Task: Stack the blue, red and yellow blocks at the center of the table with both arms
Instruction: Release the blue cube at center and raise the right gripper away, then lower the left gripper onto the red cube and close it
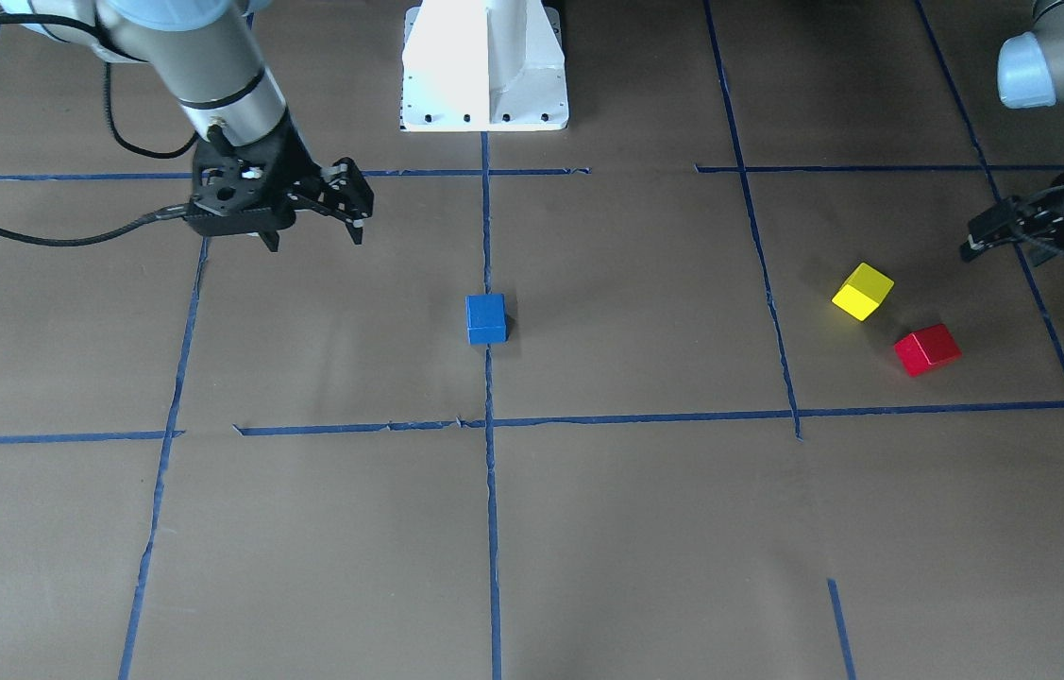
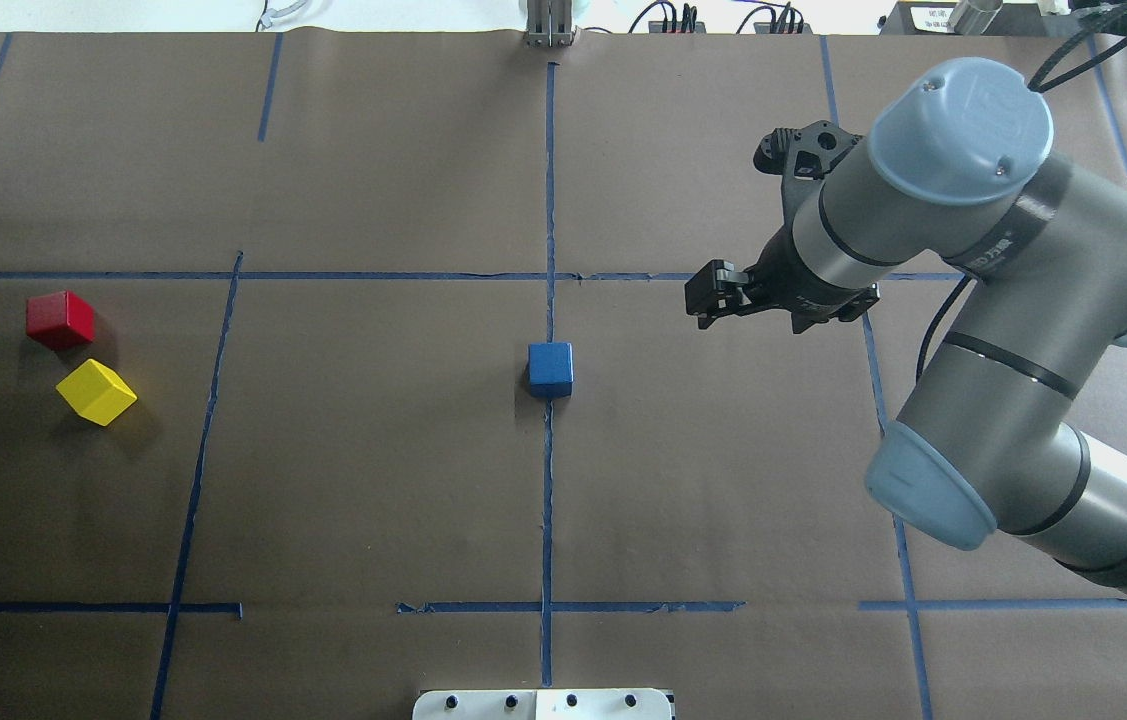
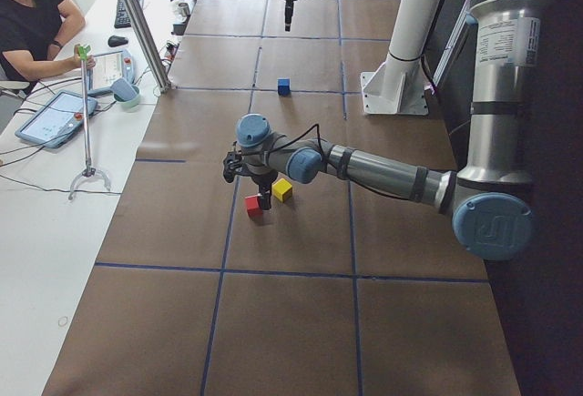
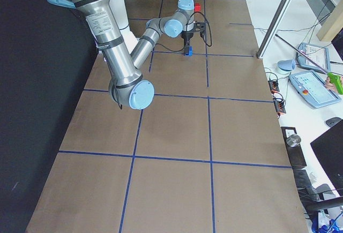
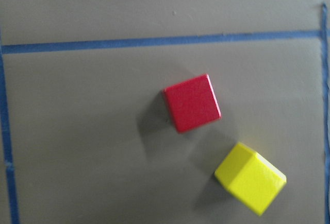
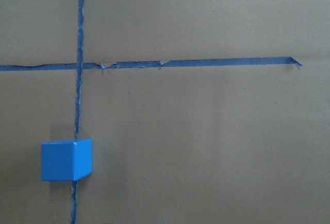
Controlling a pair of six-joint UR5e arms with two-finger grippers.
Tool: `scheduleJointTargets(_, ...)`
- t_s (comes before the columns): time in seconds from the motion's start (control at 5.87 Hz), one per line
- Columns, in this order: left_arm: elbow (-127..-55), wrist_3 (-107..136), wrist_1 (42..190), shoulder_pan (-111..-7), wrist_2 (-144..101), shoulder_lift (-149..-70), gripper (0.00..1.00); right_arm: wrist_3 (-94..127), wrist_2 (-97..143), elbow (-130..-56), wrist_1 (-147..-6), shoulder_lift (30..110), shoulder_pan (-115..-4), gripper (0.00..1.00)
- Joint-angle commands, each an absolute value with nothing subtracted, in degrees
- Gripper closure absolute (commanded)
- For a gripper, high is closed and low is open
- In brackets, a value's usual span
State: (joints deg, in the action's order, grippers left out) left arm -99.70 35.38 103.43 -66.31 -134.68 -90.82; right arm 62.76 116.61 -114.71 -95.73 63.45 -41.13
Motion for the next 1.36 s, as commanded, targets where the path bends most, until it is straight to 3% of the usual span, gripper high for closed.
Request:
scheduleJointTargets(0.0,-88.4,50.4,115.7,-63.9,-132.7,-95.4,0.00,62.8,116.6,-115.3,-95.7,65.1,-41.5,0.00)
scheduleJointTargets(0.34,-87.5,56.4,116.3,-58.2,-125.2,-96.3,0.00,63.1,116.8,-115.9,-95.7,65.2,-41.6,0.00)
scheduleJointTargets(1.19,-84.1,55.7,116.4,-57.5,-125.0,-98.1,0.04,63.2,116.8,-116.2,-95.7,65.2,-41.6,0.00)
